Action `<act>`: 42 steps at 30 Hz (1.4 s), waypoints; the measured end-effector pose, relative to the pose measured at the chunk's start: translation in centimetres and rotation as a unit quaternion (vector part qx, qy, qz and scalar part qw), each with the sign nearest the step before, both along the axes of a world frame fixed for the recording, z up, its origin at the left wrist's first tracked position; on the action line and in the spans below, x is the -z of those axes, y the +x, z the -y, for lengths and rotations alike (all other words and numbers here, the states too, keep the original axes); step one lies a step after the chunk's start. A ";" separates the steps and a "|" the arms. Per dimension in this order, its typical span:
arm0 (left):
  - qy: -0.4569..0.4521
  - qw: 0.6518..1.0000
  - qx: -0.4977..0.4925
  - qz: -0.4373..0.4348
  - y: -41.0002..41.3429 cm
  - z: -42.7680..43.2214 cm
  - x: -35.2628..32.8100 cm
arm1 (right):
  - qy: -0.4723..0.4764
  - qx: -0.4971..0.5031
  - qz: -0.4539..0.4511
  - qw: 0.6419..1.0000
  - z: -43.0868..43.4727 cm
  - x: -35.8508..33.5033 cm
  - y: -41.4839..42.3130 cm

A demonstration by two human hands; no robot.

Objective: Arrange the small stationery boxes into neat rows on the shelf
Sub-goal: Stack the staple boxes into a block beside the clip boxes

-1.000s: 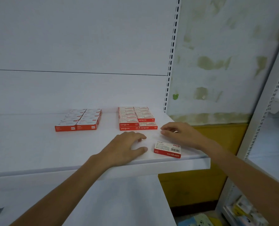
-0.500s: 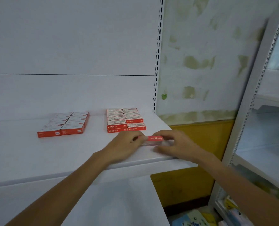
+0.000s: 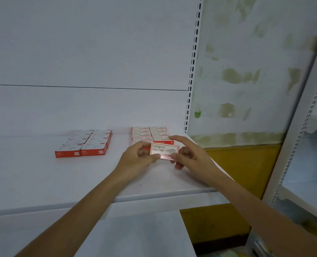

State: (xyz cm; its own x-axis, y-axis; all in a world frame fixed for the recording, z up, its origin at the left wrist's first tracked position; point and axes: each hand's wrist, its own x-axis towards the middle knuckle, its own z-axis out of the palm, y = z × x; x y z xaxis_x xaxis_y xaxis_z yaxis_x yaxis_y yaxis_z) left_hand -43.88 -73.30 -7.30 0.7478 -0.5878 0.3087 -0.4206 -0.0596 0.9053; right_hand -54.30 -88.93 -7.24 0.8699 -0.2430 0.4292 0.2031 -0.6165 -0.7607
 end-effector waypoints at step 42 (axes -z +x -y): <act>0.151 0.982 0.003 0.117 0.1 -0.5 0.7 | -0.215 0.193 -0.036 0.957 2.3 1.1 5.7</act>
